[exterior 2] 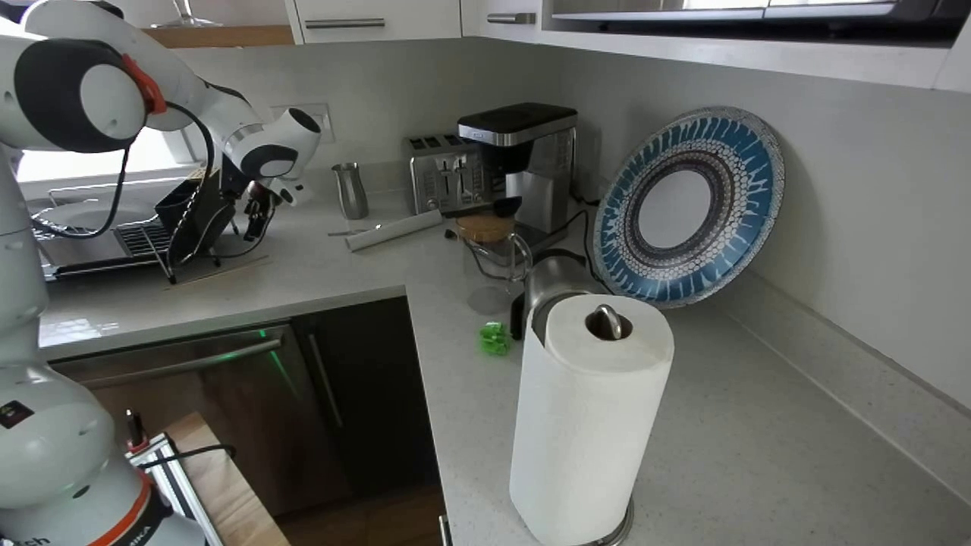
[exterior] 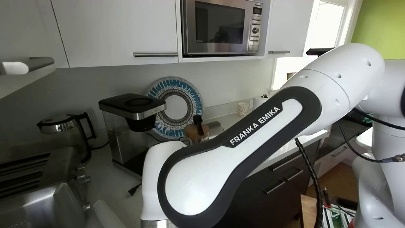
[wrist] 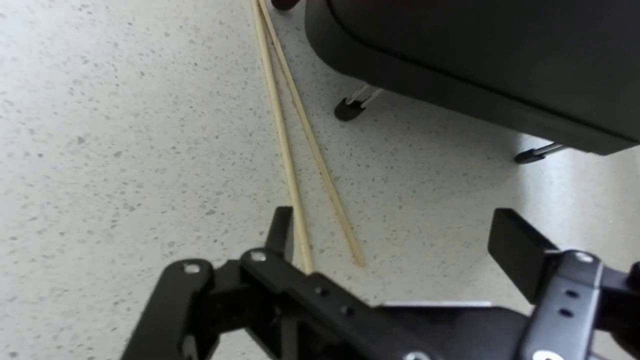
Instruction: Put the wooden stick onto the coffee maker
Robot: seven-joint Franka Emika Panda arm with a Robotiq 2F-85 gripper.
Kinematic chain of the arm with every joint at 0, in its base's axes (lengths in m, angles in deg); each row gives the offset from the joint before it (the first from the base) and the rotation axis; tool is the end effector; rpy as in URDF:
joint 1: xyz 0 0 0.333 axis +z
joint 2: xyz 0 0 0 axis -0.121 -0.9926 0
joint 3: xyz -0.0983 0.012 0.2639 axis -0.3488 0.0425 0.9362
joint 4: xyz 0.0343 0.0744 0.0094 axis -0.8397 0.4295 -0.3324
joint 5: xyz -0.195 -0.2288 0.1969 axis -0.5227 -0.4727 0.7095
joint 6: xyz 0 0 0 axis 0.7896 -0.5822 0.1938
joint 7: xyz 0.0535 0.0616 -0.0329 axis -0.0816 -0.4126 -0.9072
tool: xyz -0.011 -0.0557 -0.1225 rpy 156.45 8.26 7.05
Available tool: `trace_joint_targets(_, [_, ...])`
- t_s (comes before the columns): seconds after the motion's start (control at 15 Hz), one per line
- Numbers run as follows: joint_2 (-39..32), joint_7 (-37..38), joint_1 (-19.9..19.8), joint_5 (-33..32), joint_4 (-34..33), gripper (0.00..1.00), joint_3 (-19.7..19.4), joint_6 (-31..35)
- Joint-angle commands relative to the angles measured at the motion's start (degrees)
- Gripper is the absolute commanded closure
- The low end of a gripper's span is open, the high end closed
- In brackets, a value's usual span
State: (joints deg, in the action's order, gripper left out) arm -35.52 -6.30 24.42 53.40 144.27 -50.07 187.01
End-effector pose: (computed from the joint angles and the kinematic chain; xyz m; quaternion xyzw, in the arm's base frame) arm 0.4258 0.3888 0.3385 -0.9233 0.1756 0.2316 0.2510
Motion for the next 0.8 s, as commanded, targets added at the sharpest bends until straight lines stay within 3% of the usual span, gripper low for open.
trace_joint_targets(0.0, [-3.0, 11.6, 3.3, -7.6, -3.7, 0.0, -3.2, -5.9])
trace_joint_targets(0.07, [-3.3, 11.8, 3.7, -9.1, -4.4, 0.0, -3.3, -5.9])
trace_joint_targets(0.13, [-1.3, 8.1, 2.5, -5.8, -2.2, 0.0, -2.8, -4.3])
trace_joint_targets(0.33, [-2.7, 10.1, 3.3, -7.6, -3.5, 0.0, -2.9, -4.5])
trace_joint_targets(0.53, [-7.9, 14.7, 4.6, -14.8, -8.6, 0.0, -4.9, -5.7])
trace_joint_targets(0.73, [-11.9, 13.1, 5.1, -17.6, -12.6, 0.0, -4.9, -7.1])
